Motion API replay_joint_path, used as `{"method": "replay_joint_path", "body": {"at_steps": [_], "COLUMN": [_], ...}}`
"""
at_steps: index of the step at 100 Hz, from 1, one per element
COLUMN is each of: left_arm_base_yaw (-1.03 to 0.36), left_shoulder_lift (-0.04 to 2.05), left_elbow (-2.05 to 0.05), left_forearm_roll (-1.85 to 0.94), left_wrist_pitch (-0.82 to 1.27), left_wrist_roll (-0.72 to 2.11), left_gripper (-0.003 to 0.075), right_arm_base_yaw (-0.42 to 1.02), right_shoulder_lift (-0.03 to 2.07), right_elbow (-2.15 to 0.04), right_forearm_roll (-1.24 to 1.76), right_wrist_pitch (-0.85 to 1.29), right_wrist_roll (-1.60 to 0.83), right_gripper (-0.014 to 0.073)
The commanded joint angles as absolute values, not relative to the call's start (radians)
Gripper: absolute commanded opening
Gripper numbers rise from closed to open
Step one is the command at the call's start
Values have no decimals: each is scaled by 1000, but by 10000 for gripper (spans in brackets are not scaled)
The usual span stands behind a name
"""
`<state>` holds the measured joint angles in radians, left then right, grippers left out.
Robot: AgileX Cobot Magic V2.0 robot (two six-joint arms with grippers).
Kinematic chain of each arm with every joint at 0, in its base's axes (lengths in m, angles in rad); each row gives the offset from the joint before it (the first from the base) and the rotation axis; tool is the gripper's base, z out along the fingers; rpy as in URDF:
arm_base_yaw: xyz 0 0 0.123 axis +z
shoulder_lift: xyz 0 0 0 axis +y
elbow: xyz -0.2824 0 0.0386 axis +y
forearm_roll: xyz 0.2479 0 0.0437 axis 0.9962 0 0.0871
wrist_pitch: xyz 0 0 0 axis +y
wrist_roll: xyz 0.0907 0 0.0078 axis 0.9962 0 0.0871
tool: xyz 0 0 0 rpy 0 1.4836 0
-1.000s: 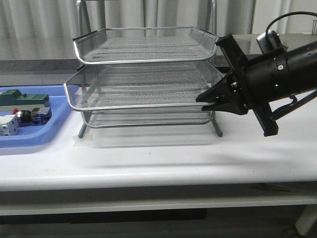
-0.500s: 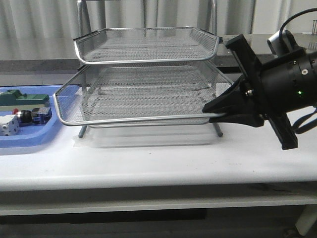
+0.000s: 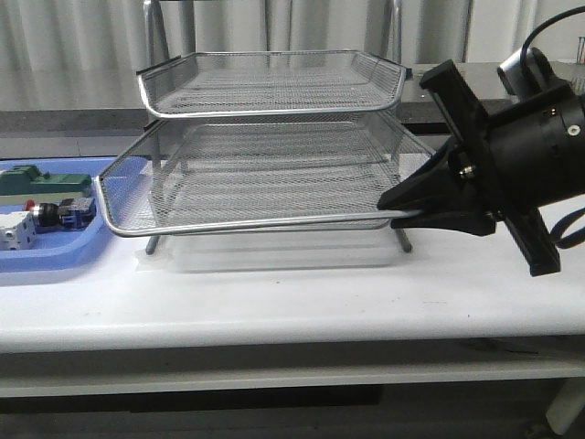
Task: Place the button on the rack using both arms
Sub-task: 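Pull the middle mesh tray out toward the robot with the right gripper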
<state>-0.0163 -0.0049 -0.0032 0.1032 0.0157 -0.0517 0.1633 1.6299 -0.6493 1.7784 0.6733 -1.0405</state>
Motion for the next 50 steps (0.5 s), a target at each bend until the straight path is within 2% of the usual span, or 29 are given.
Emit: {"method": "replay_joint_path", "body": {"at_steps": [1,11,35,50], "left_arm_base_yaw": [-15,-15,-15,-15], "left_shoulder_lift": [-36,-36,-36,-36], "left_elbow": [52,52,52,52], "left_forearm_roll": [93,93,93,93], "left_wrist_pitch": [-63,-63,-63,-63], "left_wrist_roll": [-64,-64,-64,-64], "left_gripper": [-21,-21,-21,-21], "right_arm_base_yaw": [163,163,163,163], "right_shoulder_lift": [1581,1581,1581,1579], "right_elbow": [-666,-666,-666,-666], "right_forearm_roll": [1756,1752,1747,1738], "right_wrist_pitch": [735,744,746,746], "right_wrist_roll": [-1076,-1076,-1076,-1076], "right_gripper": [101,151,411,430]}}
